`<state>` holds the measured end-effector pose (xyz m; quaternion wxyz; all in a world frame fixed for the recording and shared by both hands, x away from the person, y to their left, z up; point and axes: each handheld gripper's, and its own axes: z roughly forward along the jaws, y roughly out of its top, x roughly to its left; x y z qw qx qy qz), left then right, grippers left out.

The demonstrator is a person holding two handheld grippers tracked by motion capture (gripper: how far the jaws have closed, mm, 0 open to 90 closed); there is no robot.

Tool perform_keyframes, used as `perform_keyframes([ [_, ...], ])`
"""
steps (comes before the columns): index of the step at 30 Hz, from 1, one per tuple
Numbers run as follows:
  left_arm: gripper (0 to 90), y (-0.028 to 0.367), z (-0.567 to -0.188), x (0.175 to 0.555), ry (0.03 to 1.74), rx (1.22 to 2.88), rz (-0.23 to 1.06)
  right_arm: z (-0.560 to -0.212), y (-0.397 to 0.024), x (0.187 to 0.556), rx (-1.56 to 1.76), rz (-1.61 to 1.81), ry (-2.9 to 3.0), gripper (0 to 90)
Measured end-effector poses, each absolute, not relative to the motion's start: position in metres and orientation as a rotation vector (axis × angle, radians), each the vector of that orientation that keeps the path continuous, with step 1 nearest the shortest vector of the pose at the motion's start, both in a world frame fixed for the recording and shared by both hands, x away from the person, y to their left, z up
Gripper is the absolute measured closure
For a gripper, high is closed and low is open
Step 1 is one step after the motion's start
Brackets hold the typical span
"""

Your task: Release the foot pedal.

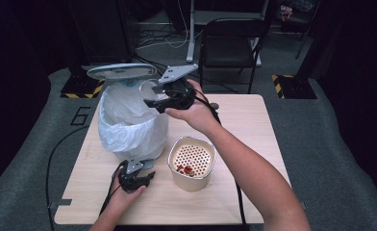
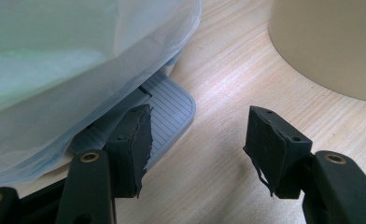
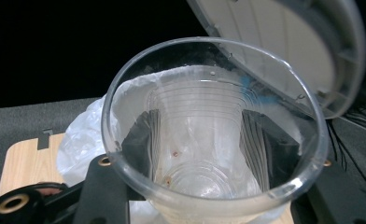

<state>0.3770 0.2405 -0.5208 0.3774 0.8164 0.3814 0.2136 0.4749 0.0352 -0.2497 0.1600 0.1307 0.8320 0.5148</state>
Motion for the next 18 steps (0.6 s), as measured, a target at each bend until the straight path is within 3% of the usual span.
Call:
perform_keyframes([
  [18,40.8,0.242,-0.520,0.377,0.970,2.095,0.554,-0.277,0.100,0.503,0.424,1.449,2.448,47.1],
])
